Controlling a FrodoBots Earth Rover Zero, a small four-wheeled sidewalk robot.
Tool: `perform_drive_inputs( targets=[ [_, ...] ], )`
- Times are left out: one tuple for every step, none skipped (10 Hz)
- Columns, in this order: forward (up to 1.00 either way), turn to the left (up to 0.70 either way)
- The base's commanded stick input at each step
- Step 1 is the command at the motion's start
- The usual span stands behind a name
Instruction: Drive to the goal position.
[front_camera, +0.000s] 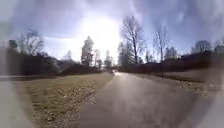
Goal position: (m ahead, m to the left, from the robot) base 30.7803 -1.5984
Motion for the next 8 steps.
perform_drive_inputs(
  targets=[
    [0.85, 0.03],
    [0.85, 0.02],
    [0.85, 0.02],
    [0.85, 0.02],
    [0.85, 0.00],
    [0.85, 0.00],
    [0.85, 0.00],
    [0.85, 0.00]
  ],
)
